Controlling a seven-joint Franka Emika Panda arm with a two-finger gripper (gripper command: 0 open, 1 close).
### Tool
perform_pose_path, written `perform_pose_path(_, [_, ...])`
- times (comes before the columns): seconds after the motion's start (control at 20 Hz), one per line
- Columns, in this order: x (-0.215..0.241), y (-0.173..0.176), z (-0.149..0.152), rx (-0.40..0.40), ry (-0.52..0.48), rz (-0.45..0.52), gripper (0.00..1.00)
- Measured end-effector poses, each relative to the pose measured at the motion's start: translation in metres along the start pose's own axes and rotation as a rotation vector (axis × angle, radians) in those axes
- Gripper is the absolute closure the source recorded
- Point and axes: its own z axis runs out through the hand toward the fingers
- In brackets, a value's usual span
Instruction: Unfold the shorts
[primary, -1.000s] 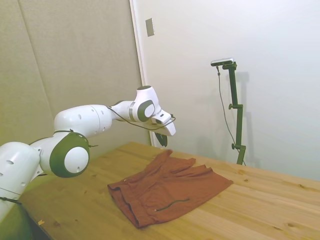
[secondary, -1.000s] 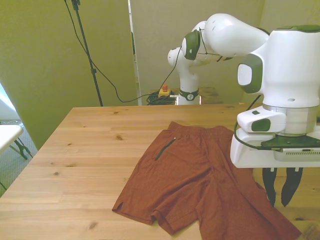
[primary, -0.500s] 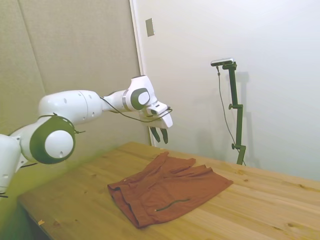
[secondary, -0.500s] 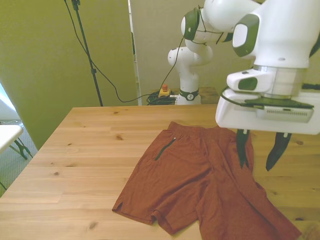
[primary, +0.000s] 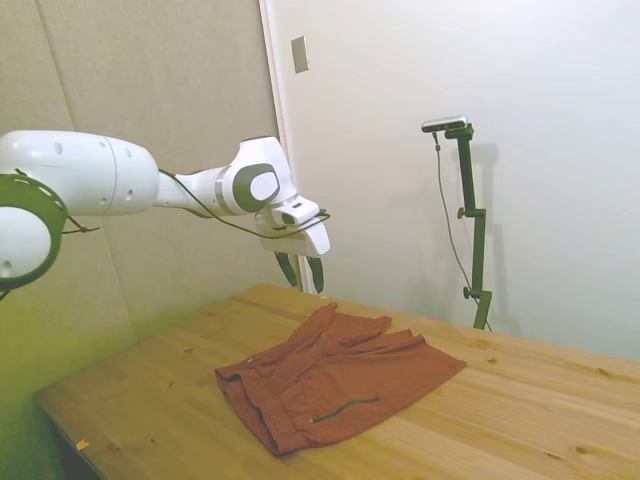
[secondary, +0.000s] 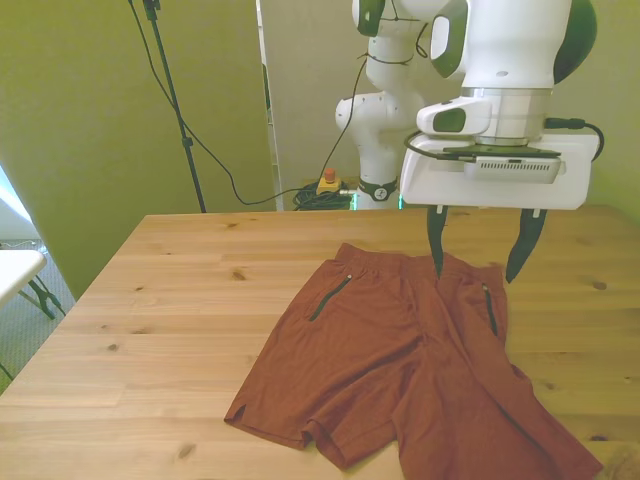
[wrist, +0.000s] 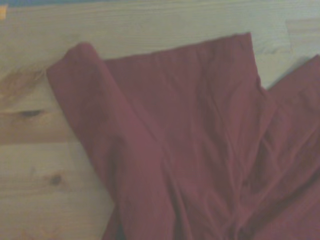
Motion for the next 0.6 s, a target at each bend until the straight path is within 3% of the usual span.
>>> perform_pose_path(0.6, [-0.097,0.126,-0.026,-0.026,-0.038,-0.071,0.00])
